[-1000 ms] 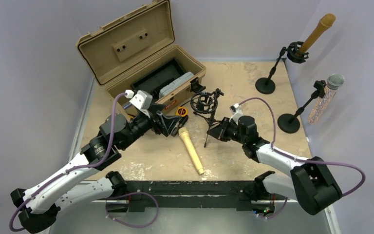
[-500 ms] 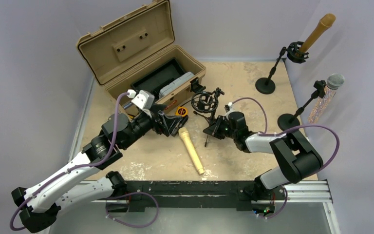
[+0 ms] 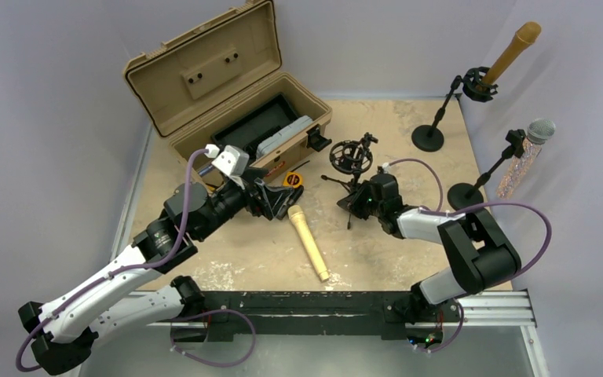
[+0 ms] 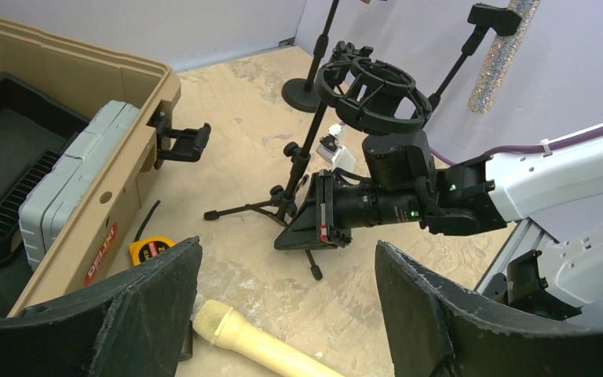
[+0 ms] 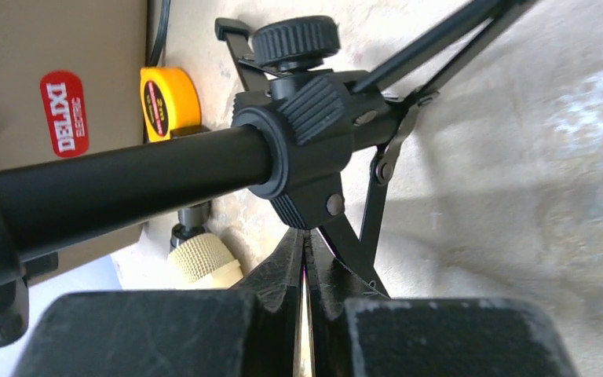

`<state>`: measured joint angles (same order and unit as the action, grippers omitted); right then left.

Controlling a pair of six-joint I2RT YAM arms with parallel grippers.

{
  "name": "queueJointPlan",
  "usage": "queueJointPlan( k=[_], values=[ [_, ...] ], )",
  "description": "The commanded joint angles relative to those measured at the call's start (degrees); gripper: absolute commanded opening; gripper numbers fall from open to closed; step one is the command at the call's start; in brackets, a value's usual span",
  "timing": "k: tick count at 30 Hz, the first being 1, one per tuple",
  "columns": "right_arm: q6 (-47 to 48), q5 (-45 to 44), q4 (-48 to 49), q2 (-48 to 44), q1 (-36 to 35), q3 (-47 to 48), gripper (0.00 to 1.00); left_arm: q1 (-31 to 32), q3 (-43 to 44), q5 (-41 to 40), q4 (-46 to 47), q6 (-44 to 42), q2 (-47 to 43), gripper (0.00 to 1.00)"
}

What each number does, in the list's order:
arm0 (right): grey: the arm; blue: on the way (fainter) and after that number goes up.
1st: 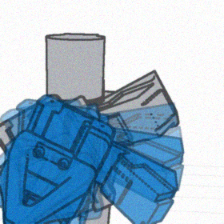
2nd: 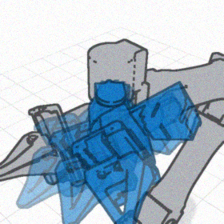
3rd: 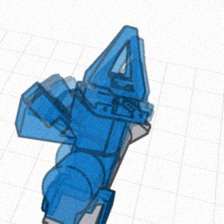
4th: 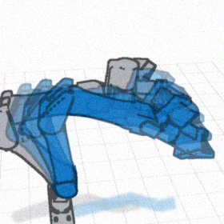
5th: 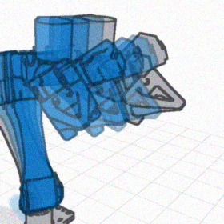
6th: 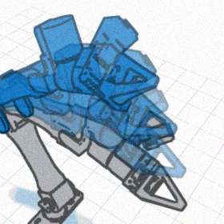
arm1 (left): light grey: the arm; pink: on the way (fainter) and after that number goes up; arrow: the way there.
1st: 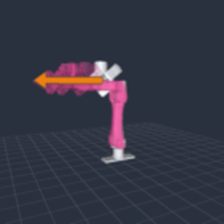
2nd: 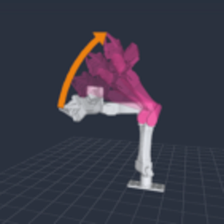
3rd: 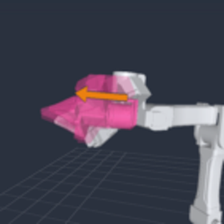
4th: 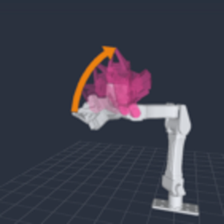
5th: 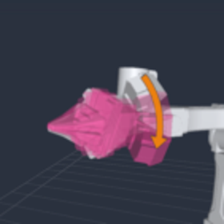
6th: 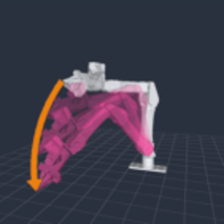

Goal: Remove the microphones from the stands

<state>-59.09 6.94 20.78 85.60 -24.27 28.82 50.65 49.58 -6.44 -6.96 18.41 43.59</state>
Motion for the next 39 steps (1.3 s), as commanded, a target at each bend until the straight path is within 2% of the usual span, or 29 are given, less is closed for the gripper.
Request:
queueJointPlan(
  k=[1, 11, 15, 17, 21, 24, 26, 32, 34, 37, 39],
  values=[
    [-1.55, -3.14, -6.18, -0.21, 5.18, 0.60, 0.00, -0.20, 0.12, -0.53, 1.15, -0.50, -0.85, 0.78],
    [0.68, -2.95, -6.15, -0.67, 16.29, 1.03, 0.00, -0.20, 0.08, -0.62, 1.22, -0.48, -0.97, 0.78],
    [3.29, -5.67, -7.50, -0.74, 17.25, 2.68, 0.00, -0.20, 0.16, -0.45, 1.08, -0.48, -0.90, 0.78],
    [3.54, -5.99, -6.79, -4.27, 17.26, 1.53, 0.16, -0.20, 0.10, -0.33, 1.15, -0.34, -0.97, 0.78],
    [3.76, -8.15, -6.41, -15.22, 17.25, -0.35, 0.53, -0.20, -0.16, -0.12, 1.44, -0.03, -0.97, 0.78],
    [4.88, -12.42, -8.76, -21.48, 17.24, 0.85, 0.67, -0.20, -0.25, 0.34, 1.75, 0.36, -0.81, 0.78],
    [6.62, -14.33, -8.49, -24.09, 17.28, 1.08, 0.71, -0.20, -0.25, 0.75, 1.84, 0.54, -0.77, 0.78],
    [15.18, -16.03, 5.44, -27.05, 17.25, -1.86, 0.72, -0.20, -0.74, 1.24, 2.55, 1.01, -1.02, 0.78],
    [17.27, -12.22, 9.08, -27.44, 17.14, -2.51, 0.70, -0.20, -0.75, 1.21, 2.42, 0.80, -1.01, 0.78],
    [15.16, -9.24, 13.52, -27.74, 16.81, -4.01, 0.69, -0.20, -0.74, 1.36, 2.29, 0.75, -1.21, 0.78],
    [14.31, -9.40, 11.81, -26.90, 16.90, -2.07, 0.69, -0.20, -0.79, 1.71, 2.43, 0.82, -1.23, 0.77]
  ],
)
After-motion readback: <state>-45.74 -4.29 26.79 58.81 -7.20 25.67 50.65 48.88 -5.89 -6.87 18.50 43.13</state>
